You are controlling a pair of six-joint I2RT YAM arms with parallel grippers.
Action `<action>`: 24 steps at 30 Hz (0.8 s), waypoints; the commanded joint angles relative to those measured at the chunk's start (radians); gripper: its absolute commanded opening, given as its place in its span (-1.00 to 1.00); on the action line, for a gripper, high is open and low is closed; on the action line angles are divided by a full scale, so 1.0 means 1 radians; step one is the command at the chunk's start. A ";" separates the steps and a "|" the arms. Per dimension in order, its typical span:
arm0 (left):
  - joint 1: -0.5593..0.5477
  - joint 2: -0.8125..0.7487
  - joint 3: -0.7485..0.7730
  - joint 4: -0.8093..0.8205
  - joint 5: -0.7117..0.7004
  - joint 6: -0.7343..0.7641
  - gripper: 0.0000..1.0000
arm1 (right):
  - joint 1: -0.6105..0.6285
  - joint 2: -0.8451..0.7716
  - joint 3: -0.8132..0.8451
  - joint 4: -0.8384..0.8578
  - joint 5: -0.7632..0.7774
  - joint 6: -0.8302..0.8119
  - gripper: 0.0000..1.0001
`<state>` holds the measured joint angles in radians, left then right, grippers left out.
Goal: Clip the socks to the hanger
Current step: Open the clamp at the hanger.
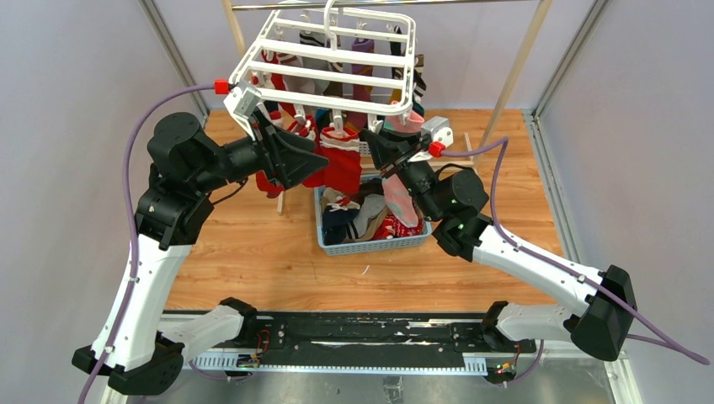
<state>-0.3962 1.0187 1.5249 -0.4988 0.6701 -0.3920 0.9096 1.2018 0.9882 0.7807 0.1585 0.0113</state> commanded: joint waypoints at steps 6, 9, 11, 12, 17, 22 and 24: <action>-0.004 -0.016 0.000 -0.004 0.013 0.005 0.30 | 0.014 -0.014 0.044 -0.006 -0.108 0.029 -1.00; -0.004 -0.015 0.000 0.015 0.013 -0.014 0.32 | 0.022 -0.007 0.070 -0.046 -0.141 0.071 -1.00; -0.004 -0.012 0.001 0.029 0.013 -0.039 0.35 | 0.042 0.005 0.087 -0.067 -0.142 0.079 -1.00; -0.004 -0.010 0.000 0.036 0.014 -0.051 0.37 | 0.056 0.012 0.095 -0.073 -0.143 0.073 -1.00; -0.004 -0.010 -0.002 0.067 -0.020 -0.089 0.48 | 0.117 0.053 0.150 -0.134 -0.091 0.042 -1.00; -0.005 0.009 0.016 0.067 -0.064 -0.048 0.58 | 0.143 0.081 0.202 -0.203 -0.013 0.071 -1.00; -0.004 0.020 0.028 0.060 -0.104 -0.032 0.60 | 0.158 0.092 0.219 -0.221 0.012 0.071 -1.00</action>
<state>-0.3962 1.0206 1.5261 -0.4503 0.6308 -0.4530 1.0332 1.2781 1.1530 0.6209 0.1036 0.0635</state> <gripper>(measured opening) 0.790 0.192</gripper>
